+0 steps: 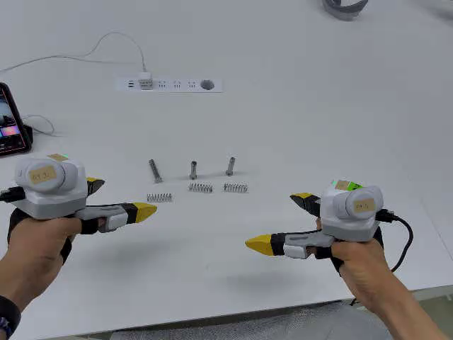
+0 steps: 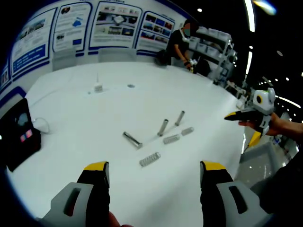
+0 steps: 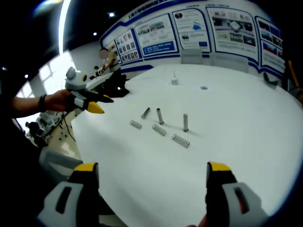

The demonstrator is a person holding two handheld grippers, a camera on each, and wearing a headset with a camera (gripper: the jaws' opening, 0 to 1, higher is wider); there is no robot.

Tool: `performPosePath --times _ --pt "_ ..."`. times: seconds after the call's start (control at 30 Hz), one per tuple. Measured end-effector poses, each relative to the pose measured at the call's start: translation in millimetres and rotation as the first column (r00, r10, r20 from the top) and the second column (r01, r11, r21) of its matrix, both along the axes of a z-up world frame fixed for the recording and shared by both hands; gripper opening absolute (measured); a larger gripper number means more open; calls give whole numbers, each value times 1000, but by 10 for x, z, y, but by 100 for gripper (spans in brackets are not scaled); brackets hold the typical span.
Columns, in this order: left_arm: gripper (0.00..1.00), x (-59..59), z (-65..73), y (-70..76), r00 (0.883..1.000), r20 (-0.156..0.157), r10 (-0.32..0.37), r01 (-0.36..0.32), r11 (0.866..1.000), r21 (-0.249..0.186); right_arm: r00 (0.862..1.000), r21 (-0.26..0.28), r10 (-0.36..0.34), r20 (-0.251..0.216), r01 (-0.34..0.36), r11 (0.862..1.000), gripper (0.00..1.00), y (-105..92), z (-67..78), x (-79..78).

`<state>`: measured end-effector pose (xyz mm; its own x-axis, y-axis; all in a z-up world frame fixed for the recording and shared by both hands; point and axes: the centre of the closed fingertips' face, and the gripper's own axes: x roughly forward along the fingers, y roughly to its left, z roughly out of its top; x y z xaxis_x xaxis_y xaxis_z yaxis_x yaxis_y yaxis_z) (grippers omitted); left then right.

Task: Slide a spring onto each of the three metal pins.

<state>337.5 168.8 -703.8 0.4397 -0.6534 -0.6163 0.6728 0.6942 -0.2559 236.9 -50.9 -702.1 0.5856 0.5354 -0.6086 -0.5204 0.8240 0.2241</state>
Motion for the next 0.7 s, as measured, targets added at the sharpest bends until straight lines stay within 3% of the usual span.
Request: performPosePath --times 0.57,0.7 --pt "75 378 -155 -132 999 -26 30 -30 1000 -8 1000 15 -21 -9 22 1000 93 -18 -2 4" --pt "72 444 -194 -163 999 -37 41 -41 999 -16 1000 -3 -13 -17 13 1000 92 -29 -38 -5"
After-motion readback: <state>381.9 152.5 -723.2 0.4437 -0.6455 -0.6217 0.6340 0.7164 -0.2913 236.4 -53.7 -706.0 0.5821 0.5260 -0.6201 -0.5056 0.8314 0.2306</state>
